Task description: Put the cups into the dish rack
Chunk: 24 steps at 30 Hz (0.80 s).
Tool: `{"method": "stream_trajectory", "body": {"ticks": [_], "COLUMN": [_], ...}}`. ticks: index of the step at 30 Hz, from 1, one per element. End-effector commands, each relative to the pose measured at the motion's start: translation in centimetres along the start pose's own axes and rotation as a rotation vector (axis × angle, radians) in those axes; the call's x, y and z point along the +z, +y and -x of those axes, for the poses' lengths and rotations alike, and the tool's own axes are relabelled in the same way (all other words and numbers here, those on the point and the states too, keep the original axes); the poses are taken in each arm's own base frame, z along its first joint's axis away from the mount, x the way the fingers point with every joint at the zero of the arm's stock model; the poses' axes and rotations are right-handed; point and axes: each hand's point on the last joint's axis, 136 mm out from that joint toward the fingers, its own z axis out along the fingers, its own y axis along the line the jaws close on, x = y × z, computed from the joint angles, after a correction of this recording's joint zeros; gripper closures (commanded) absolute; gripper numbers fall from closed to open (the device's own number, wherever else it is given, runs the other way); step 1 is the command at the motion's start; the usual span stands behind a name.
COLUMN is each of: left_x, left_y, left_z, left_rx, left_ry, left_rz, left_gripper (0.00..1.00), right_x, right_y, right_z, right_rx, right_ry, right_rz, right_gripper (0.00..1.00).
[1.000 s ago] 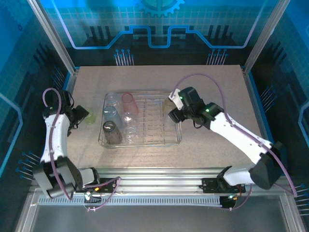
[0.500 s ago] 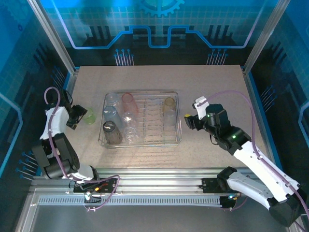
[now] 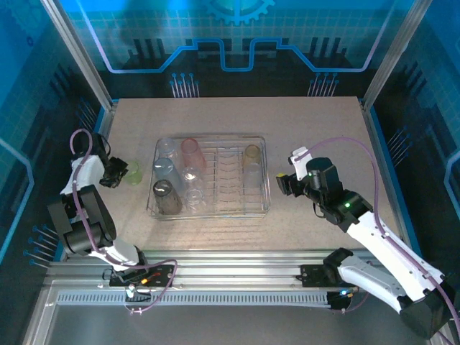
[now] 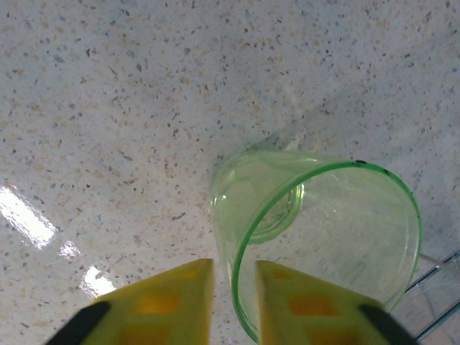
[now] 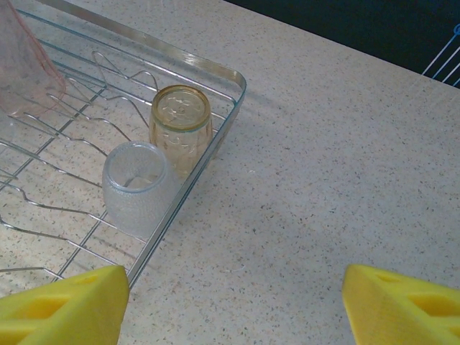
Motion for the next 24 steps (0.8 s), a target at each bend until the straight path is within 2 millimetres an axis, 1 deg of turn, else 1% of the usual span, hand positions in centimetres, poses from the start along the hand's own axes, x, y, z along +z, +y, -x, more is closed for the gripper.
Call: {"method": "stream_trajectory", "body": {"ticks": [1,4,7,12,15,17,19,21,24], "left_x": [-0.3,-0.3,-0.4,-1.7,-3.3,-5.1,-6.9,-8.5,-10.7], "left_y": [-0.1,0.2,0.1,-0.7,-1.7,-2.4,-2.6,-2.0,-1.4], "left_z": [0.8,0.7,0.7,0.7,0.6,0.6,0.5,0.3,-0.3], "left_rx": [0.001,0.004,0.005,0.014,0.029,0.035,0.033,0.013,-0.021], "left_ry": [-0.012,-0.008,-0.008,-0.019,-0.034,-0.055,-0.09,-0.128,-0.159], "left_rz": [0.004,0.013,0.004,-0.048,-0.113,-0.174,-0.216,-0.215,-0.267], "left_gripper": [0.83,0.94,1.0,1.0,1.0,1.0,1.0,1.0,1.0], "right_x": [-0.2,-0.3,-0.5,-1.1,-1.6,-2.0,-2.2,-2.3,-2.2], "right_y": [-0.8,-0.9,-0.9,-1.3,-1.6,-1.7,-1.9,-2.5,-2.4], "right_z": [0.4,0.0,-0.2,-0.1,0.1,0.2,0.5,0.8,1.3], "right_rx": [0.002,-0.011,-0.034,-0.057,-0.059,-0.057,-0.042,-0.014,-0.018], "right_ry": [-0.023,-0.01,-0.002,-0.001,-0.01,-0.025,-0.043,-0.057,-0.072], "right_rz": [-0.031,-0.038,-0.035,-0.05,-0.058,-0.06,-0.067,-0.101,-0.093], "right_gripper": [0.19,0.18,0.17,0.15,0.15,0.16,0.16,0.19,0.19]}}
